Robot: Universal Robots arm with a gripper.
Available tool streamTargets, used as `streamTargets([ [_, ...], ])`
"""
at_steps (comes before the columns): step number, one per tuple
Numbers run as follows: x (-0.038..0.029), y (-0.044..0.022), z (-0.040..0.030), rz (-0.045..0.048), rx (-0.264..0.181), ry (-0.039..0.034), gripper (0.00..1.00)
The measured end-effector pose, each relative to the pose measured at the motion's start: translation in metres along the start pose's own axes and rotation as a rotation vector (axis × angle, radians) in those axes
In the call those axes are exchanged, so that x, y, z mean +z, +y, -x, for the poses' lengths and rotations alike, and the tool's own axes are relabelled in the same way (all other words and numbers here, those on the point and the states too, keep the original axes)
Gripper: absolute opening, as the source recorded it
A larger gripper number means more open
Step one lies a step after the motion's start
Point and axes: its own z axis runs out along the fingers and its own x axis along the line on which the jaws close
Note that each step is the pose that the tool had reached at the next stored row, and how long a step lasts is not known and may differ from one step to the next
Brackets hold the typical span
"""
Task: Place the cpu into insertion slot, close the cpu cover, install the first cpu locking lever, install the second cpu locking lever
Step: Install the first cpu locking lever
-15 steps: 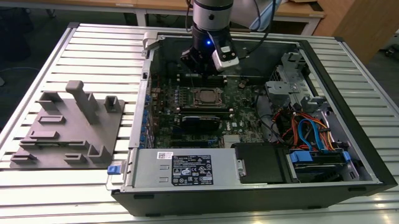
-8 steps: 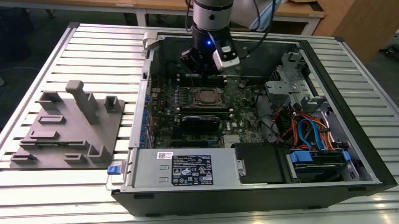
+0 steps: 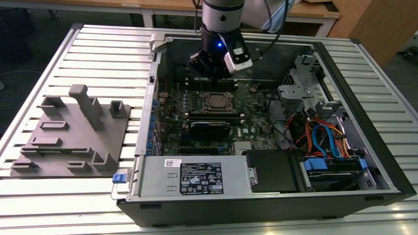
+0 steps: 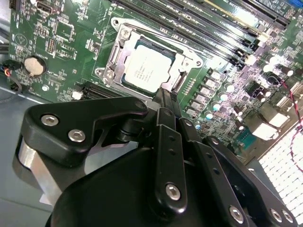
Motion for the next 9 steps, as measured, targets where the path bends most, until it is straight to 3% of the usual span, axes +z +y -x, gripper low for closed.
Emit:
streamTargets([
  [9, -0.0028, 0.0001, 0.0001, 0.0001, -0.006, 0.0002, 0.1],
])
